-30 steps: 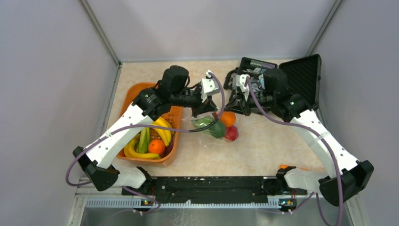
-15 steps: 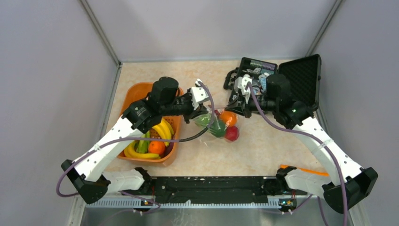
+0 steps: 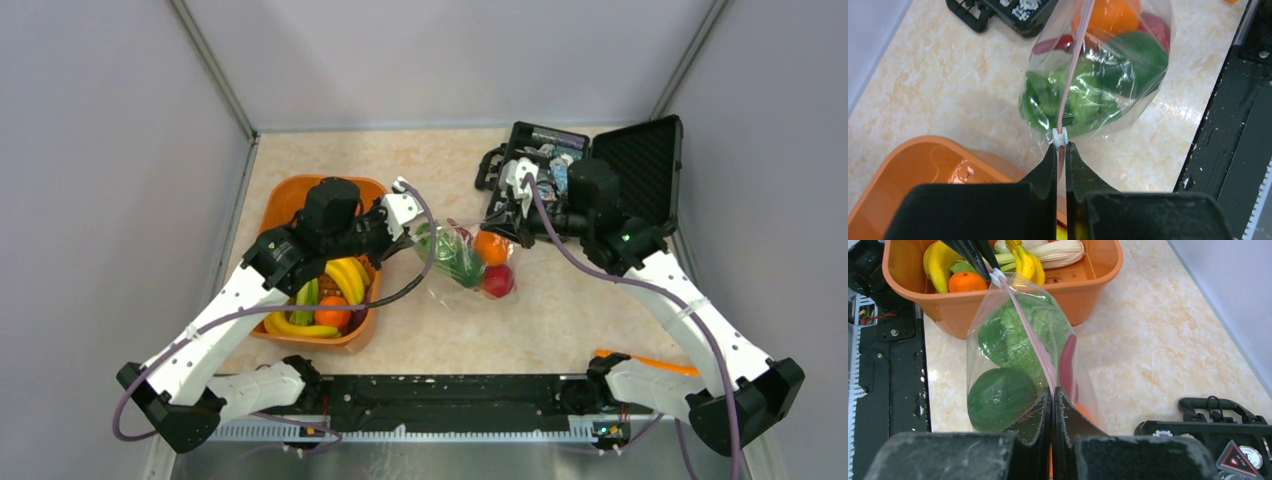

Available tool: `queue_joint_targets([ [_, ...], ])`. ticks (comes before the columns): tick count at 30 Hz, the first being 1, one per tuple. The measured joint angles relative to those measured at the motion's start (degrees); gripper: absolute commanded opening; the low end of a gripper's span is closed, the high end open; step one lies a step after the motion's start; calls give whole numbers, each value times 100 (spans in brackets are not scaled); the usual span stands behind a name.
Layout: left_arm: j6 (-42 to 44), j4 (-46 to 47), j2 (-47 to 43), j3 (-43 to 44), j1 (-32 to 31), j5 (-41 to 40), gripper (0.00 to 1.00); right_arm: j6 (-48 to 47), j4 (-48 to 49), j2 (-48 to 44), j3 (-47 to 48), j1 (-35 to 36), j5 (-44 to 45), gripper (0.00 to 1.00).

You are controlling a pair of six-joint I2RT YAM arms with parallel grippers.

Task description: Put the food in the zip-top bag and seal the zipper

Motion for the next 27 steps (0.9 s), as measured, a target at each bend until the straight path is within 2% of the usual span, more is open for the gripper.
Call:
queue_joint_targets([
  [9,9,-297,-308,-101,138,-299,0,42,50,-4,-2,0,96,0],
  [10,9,-330,-319,-101,151,-319,12,46,59,-4,-2,0,96,0],
  [11,7,-350,-321,-101,157,-337,32,55,68,-4,-4,0,96,0],
  [12,9,-354,-321,-105,157,-365,39,68,79,-4,-4,0,96,0],
  [13,4,-350,-321,-114,157,-428,50,83,90,-4,-9,0,103,0],
  [14,-11,-358,-323,-131,170,-485,72,105,133,-17,-39,-4,109,0],
  [15,-52,-341,-339,-166,190,-538,88,133,173,-33,-76,-4,122,0],
  [16,-79,-306,-354,-201,199,-581,95,164,223,-61,-122,-4,131,0],
  [18,-249,-120,-409,-297,216,-680,99,306,400,-138,-275,-4,157,0],
  [27,-872,1294,-1373,-1016,245,-1381,99,1147,1202,-857,-994,-4,83,0],
])
